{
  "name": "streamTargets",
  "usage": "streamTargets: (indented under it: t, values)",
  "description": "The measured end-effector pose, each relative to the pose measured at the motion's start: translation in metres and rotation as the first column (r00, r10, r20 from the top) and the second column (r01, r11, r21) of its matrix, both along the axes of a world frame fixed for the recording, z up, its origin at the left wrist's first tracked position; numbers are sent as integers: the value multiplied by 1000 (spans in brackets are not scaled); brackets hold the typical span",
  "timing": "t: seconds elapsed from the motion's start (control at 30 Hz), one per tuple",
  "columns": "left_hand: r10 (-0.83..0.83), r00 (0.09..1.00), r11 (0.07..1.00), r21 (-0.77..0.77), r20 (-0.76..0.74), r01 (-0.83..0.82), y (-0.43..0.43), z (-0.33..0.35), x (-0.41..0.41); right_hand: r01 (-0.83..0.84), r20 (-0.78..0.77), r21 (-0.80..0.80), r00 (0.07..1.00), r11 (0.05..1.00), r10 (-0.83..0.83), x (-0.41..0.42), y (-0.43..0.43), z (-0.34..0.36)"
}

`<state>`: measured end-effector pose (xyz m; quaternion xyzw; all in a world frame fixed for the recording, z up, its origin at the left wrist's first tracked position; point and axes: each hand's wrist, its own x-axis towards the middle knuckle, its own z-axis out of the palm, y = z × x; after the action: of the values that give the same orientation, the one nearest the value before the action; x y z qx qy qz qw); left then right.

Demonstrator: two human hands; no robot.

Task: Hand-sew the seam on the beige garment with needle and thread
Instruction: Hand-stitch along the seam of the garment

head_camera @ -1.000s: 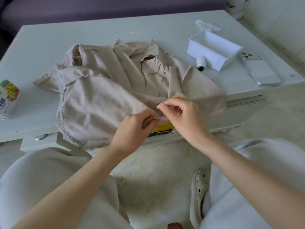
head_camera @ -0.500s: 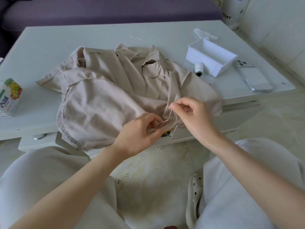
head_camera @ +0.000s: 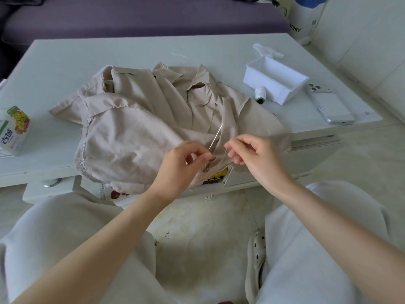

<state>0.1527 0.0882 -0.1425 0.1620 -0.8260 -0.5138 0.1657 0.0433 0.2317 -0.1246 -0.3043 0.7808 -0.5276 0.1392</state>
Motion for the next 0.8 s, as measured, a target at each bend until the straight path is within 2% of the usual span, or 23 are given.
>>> streamTargets:
  t: [0.07,0.17,0.23,0.27,0.33,0.43,0.6,0.8]
  values:
    - [34,999,999,23,-5,-34,-1,1,0,2,17,88,1000,996,-4,-3,11,-8]
    - [40,999,997,70,-7,-40,-1,4,1,-85,84,332,995,940,60,-4,28,-23]
    - [14,1000,994,113,-25,-11,0,8,1,-74,-25,511,995,856,101,-3,38,-30]
    - [-3,999,990,139,-33,8,1,9,1,-39,-103,553,988,832,114,-2,41,-32]
    - [-41,999,984,172,-35,46,3,9,1,-11,-169,477,980,879,104,1,40,-26]
    - [-86,996,983,164,-16,88,4,7,2,-85,-114,266,986,960,118,12,24,-7]
    - [-130,991,987,96,-19,131,5,5,5,-139,39,100,990,985,136,24,-10,8]
    - [-121,992,991,68,43,118,-1,1,8,-54,72,-155,995,986,66,25,-23,11]
